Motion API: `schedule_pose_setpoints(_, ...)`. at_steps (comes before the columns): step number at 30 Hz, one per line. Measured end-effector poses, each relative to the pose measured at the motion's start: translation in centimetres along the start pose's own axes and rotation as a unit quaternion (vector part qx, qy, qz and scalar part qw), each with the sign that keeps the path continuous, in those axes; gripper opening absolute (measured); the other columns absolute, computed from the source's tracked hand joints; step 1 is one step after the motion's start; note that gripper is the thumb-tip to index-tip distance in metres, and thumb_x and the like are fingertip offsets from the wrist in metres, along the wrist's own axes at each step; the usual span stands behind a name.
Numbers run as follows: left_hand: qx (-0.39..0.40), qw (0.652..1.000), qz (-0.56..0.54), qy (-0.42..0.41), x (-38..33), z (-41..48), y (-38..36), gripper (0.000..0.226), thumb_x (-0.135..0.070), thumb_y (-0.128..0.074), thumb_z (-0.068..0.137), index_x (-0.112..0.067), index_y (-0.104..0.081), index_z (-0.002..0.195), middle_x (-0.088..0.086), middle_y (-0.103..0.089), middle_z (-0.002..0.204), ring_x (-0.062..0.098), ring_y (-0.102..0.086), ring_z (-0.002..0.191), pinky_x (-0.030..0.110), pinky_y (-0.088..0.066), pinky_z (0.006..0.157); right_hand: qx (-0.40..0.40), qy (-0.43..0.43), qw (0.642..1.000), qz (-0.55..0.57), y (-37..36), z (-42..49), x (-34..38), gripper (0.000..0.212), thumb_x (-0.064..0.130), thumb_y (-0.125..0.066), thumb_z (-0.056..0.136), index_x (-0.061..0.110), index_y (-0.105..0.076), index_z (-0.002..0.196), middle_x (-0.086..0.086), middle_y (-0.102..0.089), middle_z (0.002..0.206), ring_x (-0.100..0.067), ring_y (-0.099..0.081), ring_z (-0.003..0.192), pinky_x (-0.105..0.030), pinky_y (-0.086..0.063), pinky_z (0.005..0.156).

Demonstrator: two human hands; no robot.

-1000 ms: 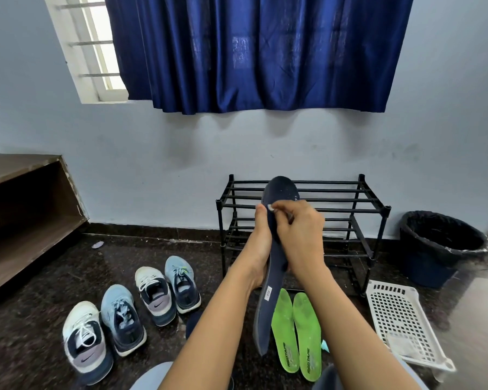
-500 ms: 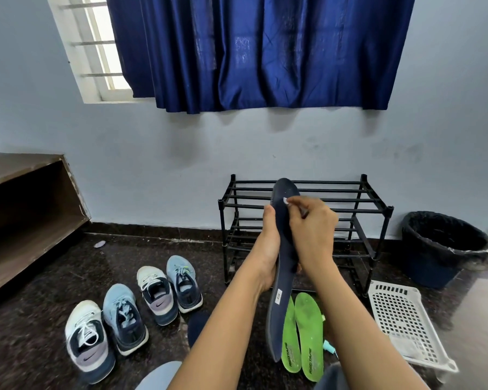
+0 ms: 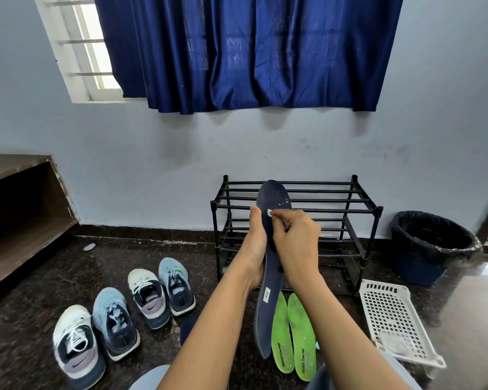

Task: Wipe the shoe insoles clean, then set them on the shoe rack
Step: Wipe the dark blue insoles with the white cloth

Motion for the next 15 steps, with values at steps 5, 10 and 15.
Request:
schedule_pose_setpoints(5,0.010,1.000,-0.002,0.016,0.1,-0.3,-0.4,0.071,-0.067,-0.019,0.096,-0.015,-0.066,0.090,0.004,-0.070,0.061,0.016,-0.066,0.056,0.025,-0.050,0.055,-0.036,-0.025,0.999,0.008,0.5,1.4,-0.9,0.019,0.009,-0.057,0.088,0.012,-0.074,0.096,-0.007,-0.069,0.094,-0.018,-0.062,0.087,-0.009,-0.034,0.075)
schedule_pose_setpoints(10,0.004,0.999,0.012,0.029,0.3,0.0,-0.1,0.069,-0.066,-0.019,0.097,-0.014,-0.065,0.088,0.003,-0.069,0.058,0.013,-0.065,0.050,0.023,-0.050,0.054,-0.028,-0.031,0.999,0.013,0.6,1.0,-1.1,0.018,0.009,-0.059,0.089,0.011,-0.074,0.098,-0.007,-0.069,0.093,-0.017,-0.061,0.087,-0.007,-0.034,0.075)
schedule_pose_setpoints(15,0.012,0.999,-0.011,0.030,0.2,-0.3,-0.3,0.074,-0.070,-0.020,0.094,-0.013,-0.066,0.091,0.005,-0.070,0.064,0.017,-0.065,0.059,0.027,-0.049,0.060,-0.041,-0.032,0.999,0.018,0.7,1.5,-1.0,0.018,0.011,-0.058,0.089,0.012,-0.074,0.096,-0.007,-0.069,0.093,-0.018,-0.061,0.086,-0.014,-0.039,0.078)
Point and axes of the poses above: each hand's wrist, its own z-axis towards the middle knuckle, its own y-axis out of the back of the hand, x = y × z, the point moved 5 cm from there along z, towards the middle knuckle
